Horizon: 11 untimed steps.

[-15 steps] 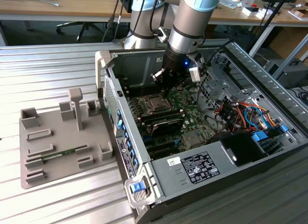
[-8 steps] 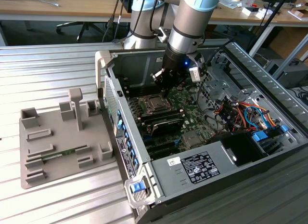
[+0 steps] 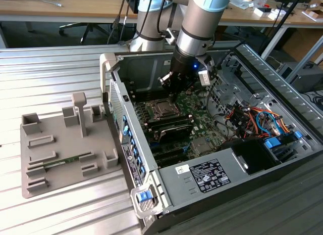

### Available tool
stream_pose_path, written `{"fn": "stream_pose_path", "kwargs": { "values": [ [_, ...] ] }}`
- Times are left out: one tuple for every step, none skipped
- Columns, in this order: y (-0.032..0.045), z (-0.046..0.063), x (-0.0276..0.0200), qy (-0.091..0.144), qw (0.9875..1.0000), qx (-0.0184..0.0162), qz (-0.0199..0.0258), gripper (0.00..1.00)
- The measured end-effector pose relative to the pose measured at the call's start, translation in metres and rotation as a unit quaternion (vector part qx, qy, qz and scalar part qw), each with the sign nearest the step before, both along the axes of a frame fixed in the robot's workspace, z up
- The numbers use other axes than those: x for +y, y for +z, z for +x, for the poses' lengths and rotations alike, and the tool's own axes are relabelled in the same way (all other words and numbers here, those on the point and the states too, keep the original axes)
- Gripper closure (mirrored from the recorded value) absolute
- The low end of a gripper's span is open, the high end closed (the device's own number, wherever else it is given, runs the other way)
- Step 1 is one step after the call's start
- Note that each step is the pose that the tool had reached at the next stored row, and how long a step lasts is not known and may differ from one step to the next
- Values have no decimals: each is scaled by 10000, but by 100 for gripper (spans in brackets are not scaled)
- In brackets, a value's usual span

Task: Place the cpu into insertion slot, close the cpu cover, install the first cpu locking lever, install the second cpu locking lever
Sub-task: 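Install the second cpu locking lever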

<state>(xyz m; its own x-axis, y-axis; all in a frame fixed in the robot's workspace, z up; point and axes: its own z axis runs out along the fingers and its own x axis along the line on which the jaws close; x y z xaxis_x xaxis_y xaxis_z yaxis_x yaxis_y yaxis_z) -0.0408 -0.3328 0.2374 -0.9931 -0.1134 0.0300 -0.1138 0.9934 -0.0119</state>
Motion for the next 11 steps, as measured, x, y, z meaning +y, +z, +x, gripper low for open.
{"fn": "stream_pose_path", "kwargs": {
  "values": [
    [0,22,-6,0,10000,1,-1,90],
    [-2,41,-15,0,10000,3,-1,90],
    [-5,64,-29,0,10000,4,0,90],
    [-6,77,-48,0,10000,5,0,90],
    [-6,85,-69,0,10000,5,-1,90],
    [-7,88,-120,0,10000,5,-9,90],
    [-9,90,-187,-1,10000,5,-12,90],
    [-15,92,-238,-1,10000,5,-11,90],
    [-17,93,-272,0,10000,5,-12,90],
    [-20,94,-289,0,10000,5,-12,90],
    [-23,95,-307,0,10000,5,-12,90]
  ]
}}
